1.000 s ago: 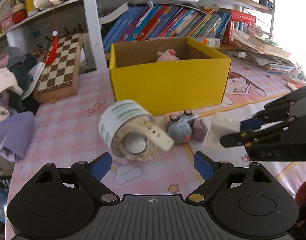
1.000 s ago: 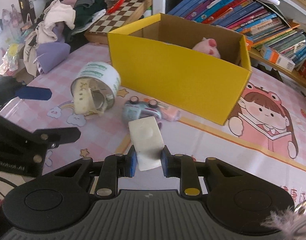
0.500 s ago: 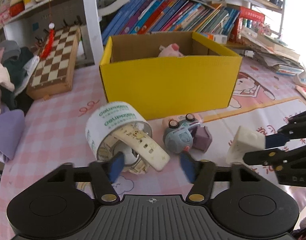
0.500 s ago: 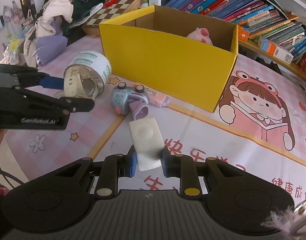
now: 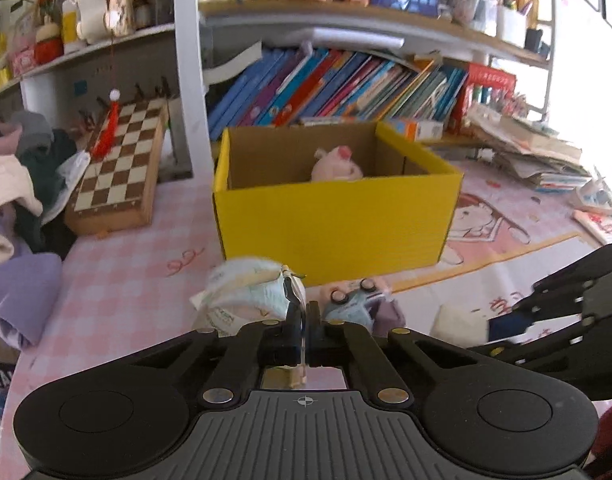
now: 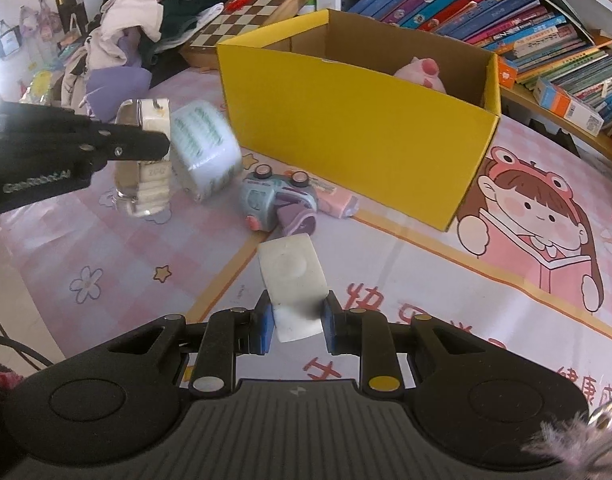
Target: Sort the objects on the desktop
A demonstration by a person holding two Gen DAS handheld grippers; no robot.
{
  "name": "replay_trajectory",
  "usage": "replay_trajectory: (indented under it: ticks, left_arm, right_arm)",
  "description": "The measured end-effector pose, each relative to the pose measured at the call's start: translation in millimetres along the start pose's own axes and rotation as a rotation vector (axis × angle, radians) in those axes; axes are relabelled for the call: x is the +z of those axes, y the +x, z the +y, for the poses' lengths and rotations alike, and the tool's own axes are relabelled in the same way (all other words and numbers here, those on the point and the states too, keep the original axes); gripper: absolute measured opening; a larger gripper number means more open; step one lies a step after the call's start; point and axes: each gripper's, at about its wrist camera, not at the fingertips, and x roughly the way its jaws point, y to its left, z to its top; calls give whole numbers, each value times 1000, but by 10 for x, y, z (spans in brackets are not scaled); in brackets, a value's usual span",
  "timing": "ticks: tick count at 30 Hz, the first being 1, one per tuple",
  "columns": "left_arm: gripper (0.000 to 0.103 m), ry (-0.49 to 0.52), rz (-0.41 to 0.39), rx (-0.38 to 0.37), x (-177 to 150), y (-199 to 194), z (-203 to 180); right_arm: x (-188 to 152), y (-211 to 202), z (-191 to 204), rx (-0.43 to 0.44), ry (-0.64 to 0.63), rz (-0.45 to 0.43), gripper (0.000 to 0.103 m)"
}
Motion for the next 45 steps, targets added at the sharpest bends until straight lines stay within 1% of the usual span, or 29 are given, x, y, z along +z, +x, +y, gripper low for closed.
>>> replay_trajectory:
  ticks: [6,13,27,36,45]
  left_arm:
    - [0,1,18,-11,-34,-29,2]
    - [0,36,-2,-35,-32,-125,-40]
    - [0,84,-3,-103,-97,-241,-44]
    - [0,98,-52,-116,-58,-383,21]
    - [0,107,-127,-126,105,-470,25]
  right_arm:
    - [-12,-28,63,0,-3,-7,23]
    - [-39,-81,117,-18,14,-21,23]
    - [-125,-211,216,-73,79,-51,23]
    - [-85,-405,188,-113,143,-99,23]
    - [72,-598,143,-134,150,-152,23]
